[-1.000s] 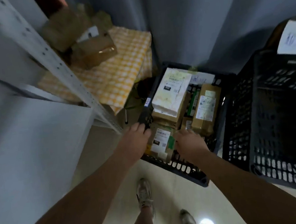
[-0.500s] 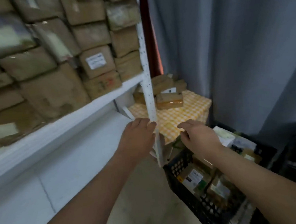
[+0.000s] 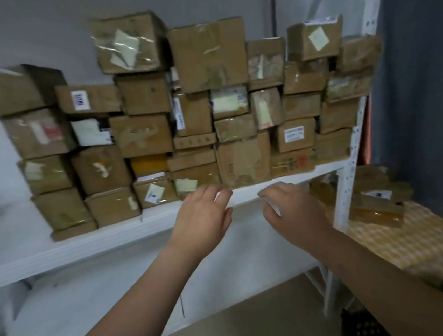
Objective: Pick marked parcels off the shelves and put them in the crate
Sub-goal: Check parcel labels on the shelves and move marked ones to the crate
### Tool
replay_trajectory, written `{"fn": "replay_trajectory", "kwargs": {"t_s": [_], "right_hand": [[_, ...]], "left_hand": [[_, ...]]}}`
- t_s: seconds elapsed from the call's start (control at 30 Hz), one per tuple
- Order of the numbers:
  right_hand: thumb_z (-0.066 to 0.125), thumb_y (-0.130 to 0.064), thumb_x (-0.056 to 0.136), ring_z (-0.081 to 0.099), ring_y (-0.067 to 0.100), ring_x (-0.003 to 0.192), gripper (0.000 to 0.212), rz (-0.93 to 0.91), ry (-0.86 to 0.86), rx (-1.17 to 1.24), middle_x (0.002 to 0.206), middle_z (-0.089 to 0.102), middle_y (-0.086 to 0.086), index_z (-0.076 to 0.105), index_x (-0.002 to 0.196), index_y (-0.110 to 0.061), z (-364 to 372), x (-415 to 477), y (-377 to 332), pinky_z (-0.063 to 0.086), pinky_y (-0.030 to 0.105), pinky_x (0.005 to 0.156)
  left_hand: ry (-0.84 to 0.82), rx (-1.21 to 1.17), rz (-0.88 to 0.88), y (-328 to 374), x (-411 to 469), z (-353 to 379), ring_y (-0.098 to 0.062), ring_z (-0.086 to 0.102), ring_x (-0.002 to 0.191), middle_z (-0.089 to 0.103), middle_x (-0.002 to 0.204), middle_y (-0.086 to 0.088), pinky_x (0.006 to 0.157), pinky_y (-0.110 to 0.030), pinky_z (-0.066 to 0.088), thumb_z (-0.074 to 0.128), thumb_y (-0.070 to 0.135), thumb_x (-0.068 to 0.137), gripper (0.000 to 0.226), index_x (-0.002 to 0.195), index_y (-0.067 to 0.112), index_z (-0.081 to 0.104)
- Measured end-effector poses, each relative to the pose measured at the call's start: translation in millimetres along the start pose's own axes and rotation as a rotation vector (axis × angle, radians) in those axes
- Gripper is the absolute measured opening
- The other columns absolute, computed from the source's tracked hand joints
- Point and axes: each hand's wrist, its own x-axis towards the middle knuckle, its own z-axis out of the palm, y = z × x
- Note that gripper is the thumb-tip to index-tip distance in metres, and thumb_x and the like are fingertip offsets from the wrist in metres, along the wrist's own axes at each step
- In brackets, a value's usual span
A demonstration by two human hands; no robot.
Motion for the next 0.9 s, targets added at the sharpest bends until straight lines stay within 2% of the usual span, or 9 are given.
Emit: {"fn": "replay_trajectory", "kwargs": {"t_s": [0.13, 0.23, 0.3, 0.4, 0.5, 0.67, 0.8, 0.9], "right_hand": [[0.056, -0.020, 0.091, 0.056, 0.025, 0.106, 0.024, -0.081, -0.025, 0.033, 0.115, 0.064, 0.001, 0.066, 0.113, -0.016, 35.0, 31.1, -58.5, 0.044, 0.032, 0.081], [0.053, -0.022, 0.093, 0.054, 0.022, 0.111, 0.027, -0.153, -0.049, 0.070, 0.119, 0.061, -0.001, 0.064, 0.117, -0.017, 60.8, 50.8, -108.7, 0.042, 0.029, 0.081], [0.053, -0.022, 0.092, 0.055, 0.022, 0.109, 0.027, -0.205, -0.038, 0.086, 0.117, 0.062, -0.001, 0.064, 0.116, -0.017, 77.8, 65.8, -145.5, 0.045, 0.030, 0.080], [0.051, -0.025, 0.094, 0.051, 0.016, 0.113, 0.030, -0.246, -0.006, 0.108, 0.124, 0.058, -0.006, 0.061, 0.122, -0.021, 98.7, 90.1, -204.1, 0.043, 0.026, 0.082], [0.049, -0.027, 0.096, 0.047, 0.013, 0.117, 0.033, -0.254, 0.025, 0.142, 0.129, 0.053, -0.007, 0.056, 0.128, -0.023, 118.2, 116.0, -258.6, 0.045, 0.029, 0.088], [0.053, -0.023, 0.093, 0.043, 0.017, 0.125, 0.038, -0.240, 0.148, 0.165, 0.134, 0.049, -0.002, 0.053, 0.131, -0.020, 138.0, 166.4, -327.4, 0.040, 0.031, 0.100], [0.056, -0.025, 0.092, 0.033, 0.020, 0.133, 0.047, -0.192, 0.332, 0.142, 0.144, 0.039, 0.001, 0.045, 0.138, -0.021, 122.4, 224.6, -367.9, 0.034, 0.039, 0.110], [0.054, -0.028, 0.093, 0.023, 0.027, 0.140, 0.056, -0.095, 0.375, 0.086, 0.153, 0.024, 0.009, 0.033, 0.144, -0.021, 104.2, 262.6, -386.5, 0.026, 0.042, 0.113]], "left_hand": [[0.054, 0.066, -0.088, -59.7, -32.9, -21.9, -0.028, 0.063, 0.088, 0.067, 0.100, -0.007, 0.072, -0.034, 0.052, 0.070, 0.025, 0.078, 0.026, 0.101, 0.012, 0.067], [0.070, 0.085, -0.142, -108.4, -61.5, -37.9, -0.029, 0.063, 0.091, 0.066, 0.106, -0.007, 0.071, -0.036, 0.054, 0.046, 0.033, 0.083, 0.035, 0.104, 0.012, 0.066], [0.089, 0.081, -0.154, -145.5, -79.9, -50.0, -0.030, 0.062, 0.097, 0.065, 0.110, -0.009, 0.075, -0.039, 0.055, 0.041, 0.034, 0.084, 0.040, 0.107, 0.011, 0.065], [0.157, 0.134, -0.165, -205.8, -103.7, -72.4, -0.030, 0.061, 0.100, 0.063, 0.114, -0.011, 0.080, -0.038, 0.053, 0.052, 0.028, 0.084, 0.034, 0.110, 0.010, 0.064], [0.204, 0.182, -0.177, -266.2, -117.6, -96.1, -0.033, 0.061, 0.098, 0.062, 0.115, -0.015, 0.079, -0.038, 0.053, 0.068, 0.021, 0.075, 0.038, 0.111, 0.009, 0.064], [0.242, 0.234, -0.141, -342.8, -111.3, -122.8, -0.035, 0.059, 0.106, 0.057, 0.126, -0.017, 0.081, -0.041, 0.052, 0.072, 0.020, 0.075, 0.048, 0.120, 0.009, 0.059], [0.316, 0.193, -0.128, -389.8, -68.6, -151.6, -0.038, 0.054, 0.112, 0.046, 0.137, -0.020, 0.084, -0.043, 0.050, 0.069, 0.024, 0.080, 0.060, 0.134, 0.009, 0.047], [0.320, 0.084, -0.227, -413.9, -33.2, -169.3, -0.038, 0.043, 0.124, 0.033, 0.145, -0.021, 0.097, -0.045, 0.042, 0.063, 0.029, 0.087, 0.069, 0.145, 0.013, 0.030]]}}
